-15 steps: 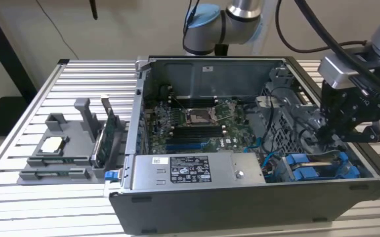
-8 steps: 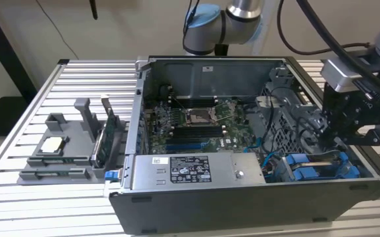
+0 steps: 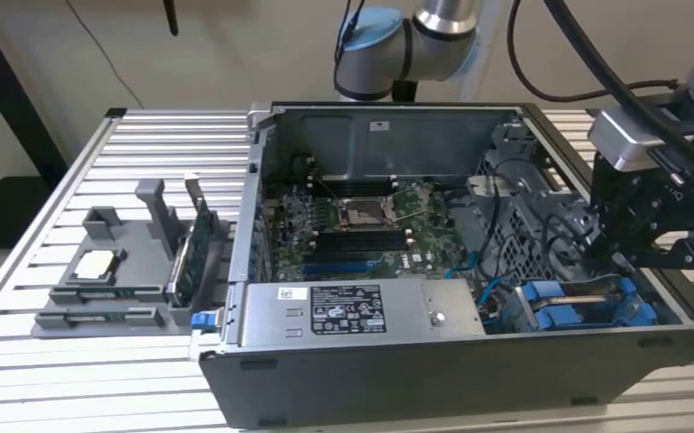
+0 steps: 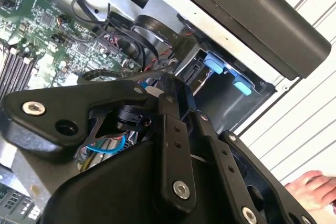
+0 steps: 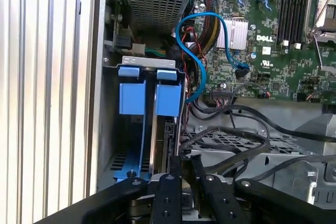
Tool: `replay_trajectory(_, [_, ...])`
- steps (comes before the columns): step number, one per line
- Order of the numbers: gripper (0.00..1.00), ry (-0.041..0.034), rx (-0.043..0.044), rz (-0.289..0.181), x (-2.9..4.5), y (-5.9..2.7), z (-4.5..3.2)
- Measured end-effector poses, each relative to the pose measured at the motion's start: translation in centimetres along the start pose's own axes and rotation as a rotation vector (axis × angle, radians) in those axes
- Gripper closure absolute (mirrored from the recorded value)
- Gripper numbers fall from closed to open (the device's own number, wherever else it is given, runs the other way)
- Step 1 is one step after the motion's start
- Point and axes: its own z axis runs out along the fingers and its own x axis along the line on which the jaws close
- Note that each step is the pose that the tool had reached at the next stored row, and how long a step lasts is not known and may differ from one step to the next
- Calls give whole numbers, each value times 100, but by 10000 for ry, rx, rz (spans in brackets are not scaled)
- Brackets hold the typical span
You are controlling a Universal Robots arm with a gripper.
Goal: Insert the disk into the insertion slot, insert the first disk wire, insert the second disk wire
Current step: 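Insert the first disk wire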
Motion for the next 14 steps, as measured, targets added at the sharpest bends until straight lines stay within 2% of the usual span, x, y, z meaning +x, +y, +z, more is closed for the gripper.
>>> replay_trajectory(14, [81,0,0,0,38,3,4])
